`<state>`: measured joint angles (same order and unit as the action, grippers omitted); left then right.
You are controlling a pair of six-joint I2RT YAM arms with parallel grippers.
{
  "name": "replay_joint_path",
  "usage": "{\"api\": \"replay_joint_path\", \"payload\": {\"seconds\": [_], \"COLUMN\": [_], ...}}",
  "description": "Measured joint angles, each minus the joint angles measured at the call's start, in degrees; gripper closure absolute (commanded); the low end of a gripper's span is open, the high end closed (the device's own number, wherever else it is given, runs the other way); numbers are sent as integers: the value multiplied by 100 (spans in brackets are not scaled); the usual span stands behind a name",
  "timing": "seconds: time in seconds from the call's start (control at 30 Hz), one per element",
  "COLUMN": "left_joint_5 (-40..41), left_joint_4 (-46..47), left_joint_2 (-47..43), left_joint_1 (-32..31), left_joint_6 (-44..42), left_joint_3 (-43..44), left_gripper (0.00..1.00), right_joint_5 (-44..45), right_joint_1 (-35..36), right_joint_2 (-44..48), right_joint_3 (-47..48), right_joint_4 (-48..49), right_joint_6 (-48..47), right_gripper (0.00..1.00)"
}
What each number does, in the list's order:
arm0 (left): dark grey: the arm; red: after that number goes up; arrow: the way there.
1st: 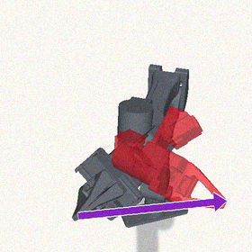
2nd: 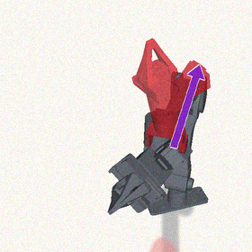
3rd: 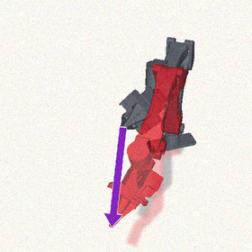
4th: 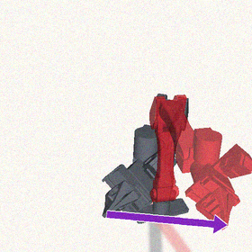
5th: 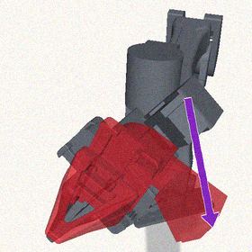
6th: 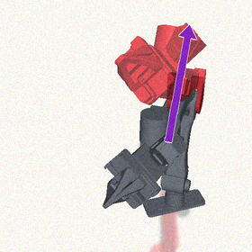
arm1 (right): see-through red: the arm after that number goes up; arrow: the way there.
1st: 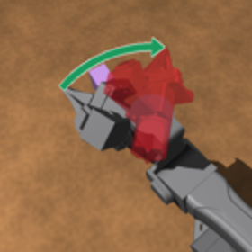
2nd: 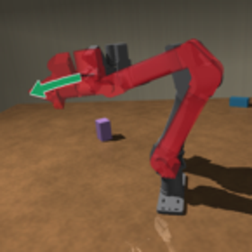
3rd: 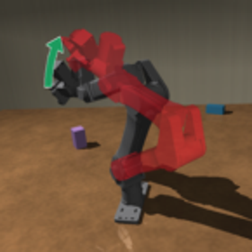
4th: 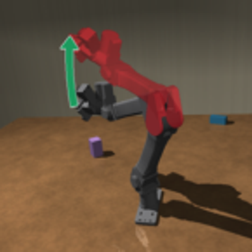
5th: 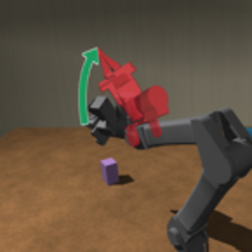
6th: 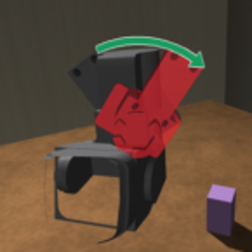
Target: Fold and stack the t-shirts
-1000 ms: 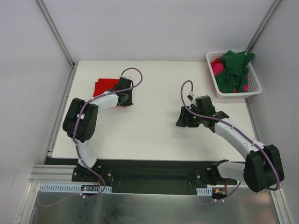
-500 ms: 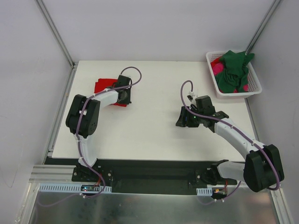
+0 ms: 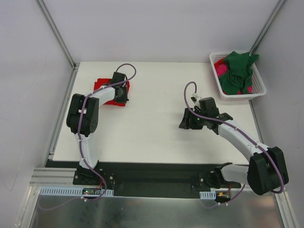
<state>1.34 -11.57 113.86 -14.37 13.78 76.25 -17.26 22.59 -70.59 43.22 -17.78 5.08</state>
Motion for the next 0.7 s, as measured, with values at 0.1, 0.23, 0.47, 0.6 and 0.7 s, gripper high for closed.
{"api": "replay_joint_path", "payload": {"seconds": [0.1, 0.23, 0.47, 0.6, 0.7], "left_joint_5": [-173, -396, -704, -750, -826], "left_joint_4": [-160, -442, -957, -1198, -1329], "left_joint_2": [114, 299, 579, 667, 789], "left_joint_1": [101, 299, 754, 981, 1115], "left_joint_6": [37, 57, 48, 20, -11], "left_joint_3": [201, 540, 1075, 1270, 1451], "left_gripper": [100, 100, 100, 100, 100], "right_joint_5": [0, -2, -4, -4, -9], "right_joint_1": [-13, -26, -59, -68, -76], "right_joint_2": [-4, -22, -26, -26, -31], "right_joint_3": [0, 0, 0, 0, 0], "right_joint_4": [0, 0, 0, 0, 0], "right_joint_6": [-2, -4, -7, -7, -9], "right_gripper": [45, 45, 45, 45, 45]}}
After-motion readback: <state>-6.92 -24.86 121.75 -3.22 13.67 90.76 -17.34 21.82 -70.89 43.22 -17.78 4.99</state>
